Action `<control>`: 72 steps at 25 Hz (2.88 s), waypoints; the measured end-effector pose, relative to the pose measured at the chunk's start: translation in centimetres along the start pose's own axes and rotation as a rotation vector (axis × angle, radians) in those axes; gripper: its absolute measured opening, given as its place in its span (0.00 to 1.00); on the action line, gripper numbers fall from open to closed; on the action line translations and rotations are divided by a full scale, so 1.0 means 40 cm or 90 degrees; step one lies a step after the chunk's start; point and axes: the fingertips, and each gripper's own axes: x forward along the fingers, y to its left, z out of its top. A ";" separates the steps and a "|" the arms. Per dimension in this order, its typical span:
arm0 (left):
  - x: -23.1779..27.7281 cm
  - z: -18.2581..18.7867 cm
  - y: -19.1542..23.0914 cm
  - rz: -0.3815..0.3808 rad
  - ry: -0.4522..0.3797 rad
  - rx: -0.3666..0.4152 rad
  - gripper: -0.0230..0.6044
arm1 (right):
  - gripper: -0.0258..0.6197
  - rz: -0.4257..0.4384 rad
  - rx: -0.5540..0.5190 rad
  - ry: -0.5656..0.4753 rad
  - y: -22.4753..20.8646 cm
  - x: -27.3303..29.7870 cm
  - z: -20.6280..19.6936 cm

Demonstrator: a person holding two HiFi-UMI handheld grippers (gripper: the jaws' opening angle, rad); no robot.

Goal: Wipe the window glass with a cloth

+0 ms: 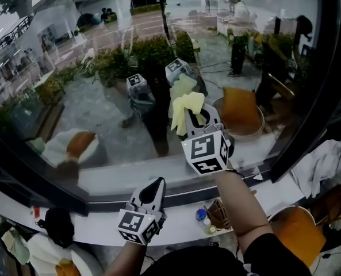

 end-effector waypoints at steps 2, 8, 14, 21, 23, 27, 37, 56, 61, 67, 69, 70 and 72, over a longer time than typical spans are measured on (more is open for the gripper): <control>0.031 -0.003 -0.034 -0.004 0.004 0.001 0.05 | 0.11 -0.006 0.005 0.004 -0.047 -0.014 -0.030; 0.082 -0.002 -0.098 -0.021 0.007 0.005 0.05 | 0.11 -0.023 0.009 0.016 -0.130 -0.044 -0.081; 0.129 -0.005 -0.142 -0.035 0.012 0.011 0.05 | 0.11 -0.038 0.008 0.021 -0.199 -0.064 -0.122; 0.187 -0.008 -0.190 -0.050 0.020 0.016 0.05 | 0.11 -0.062 0.013 0.030 -0.292 -0.091 -0.179; 0.217 -0.014 -0.217 -0.058 0.023 0.018 0.05 | 0.11 -0.071 0.015 0.035 -0.330 -0.103 -0.210; 0.270 -0.016 -0.266 -0.075 0.024 0.022 0.05 | 0.11 -0.094 0.019 0.050 -0.410 -0.132 -0.269; 0.382 -0.010 -0.386 -0.121 0.028 0.018 0.05 | 0.11 -0.133 0.014 0.090 -0.578 -0.194 -0.373; 0.507 -0.052 -0.514 -0.142 0.051 0.014 0.05 | 0.11 -0.173 0.020 0.125 -0.772 -0.268 -0.548; 0.512 -0.066 -0.508 -0.132 0.054 0.014 0.05 | 0.11 -0.180 0.012 0.119 -0.786 -0.277 -0.569; 0.501 -0.051 -0.486 -0.115 0.056 0.012 0.05 | 0.11 -0.192 -0.006 0.117 -0.792 -0.271 -0.557; 0.497 -0.040 -0.485 -0.112 0.054 0.009 0.05 | 0.11 -0.190 -0.004 0.118 -0.795 -0.270 -0.550; 0.495 -0.038 -0.487 -0.111 0.053 0.008 0.05 | 0.11 -0.189 -0.003 0.120 -0.795 -0.270 -0.548; 0.494 -0.038 -0.491 -0.112 0.049 0.007 0.05 | 0.11 -0.189 -0.006 0.125 -0.794 -0.273 -0.549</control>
